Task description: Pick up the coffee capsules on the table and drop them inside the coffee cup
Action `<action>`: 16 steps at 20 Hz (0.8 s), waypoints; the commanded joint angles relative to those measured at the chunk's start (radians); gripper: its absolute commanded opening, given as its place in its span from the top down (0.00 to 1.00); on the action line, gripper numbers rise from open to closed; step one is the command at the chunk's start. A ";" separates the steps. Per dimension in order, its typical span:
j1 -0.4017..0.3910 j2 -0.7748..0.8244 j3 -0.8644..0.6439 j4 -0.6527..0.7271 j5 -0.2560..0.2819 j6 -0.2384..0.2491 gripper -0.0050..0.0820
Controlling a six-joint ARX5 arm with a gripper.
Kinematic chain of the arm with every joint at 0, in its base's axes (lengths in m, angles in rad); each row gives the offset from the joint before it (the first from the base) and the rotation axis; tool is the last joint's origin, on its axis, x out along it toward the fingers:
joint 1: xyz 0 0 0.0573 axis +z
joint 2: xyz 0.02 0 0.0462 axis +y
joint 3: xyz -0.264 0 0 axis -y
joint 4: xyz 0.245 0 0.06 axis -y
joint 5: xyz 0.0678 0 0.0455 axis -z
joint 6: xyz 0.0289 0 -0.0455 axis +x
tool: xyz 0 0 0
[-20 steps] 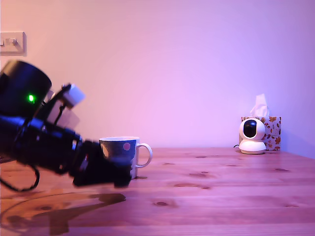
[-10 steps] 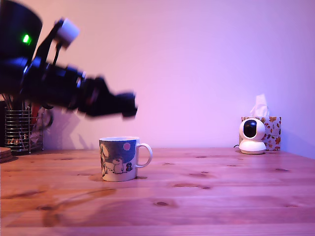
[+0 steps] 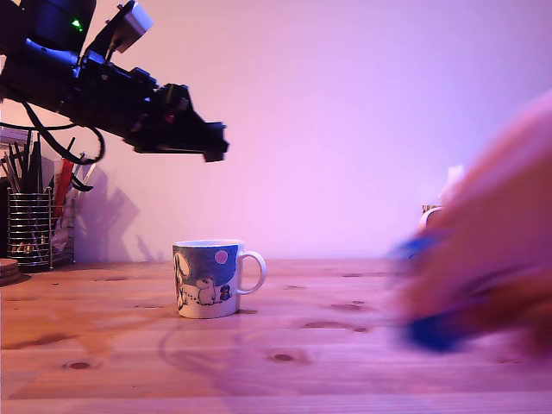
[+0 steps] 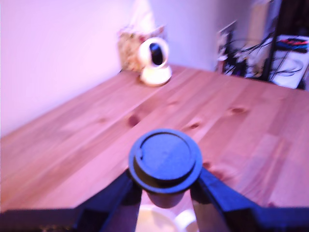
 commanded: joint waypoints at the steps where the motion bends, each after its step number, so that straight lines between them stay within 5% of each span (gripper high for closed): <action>1: 0.016 -0.006 0.008 -0.005 0.001 0.004 0.72; 16: 0.037 0.060 0.032 -0.061 -0.035 0.018 0.72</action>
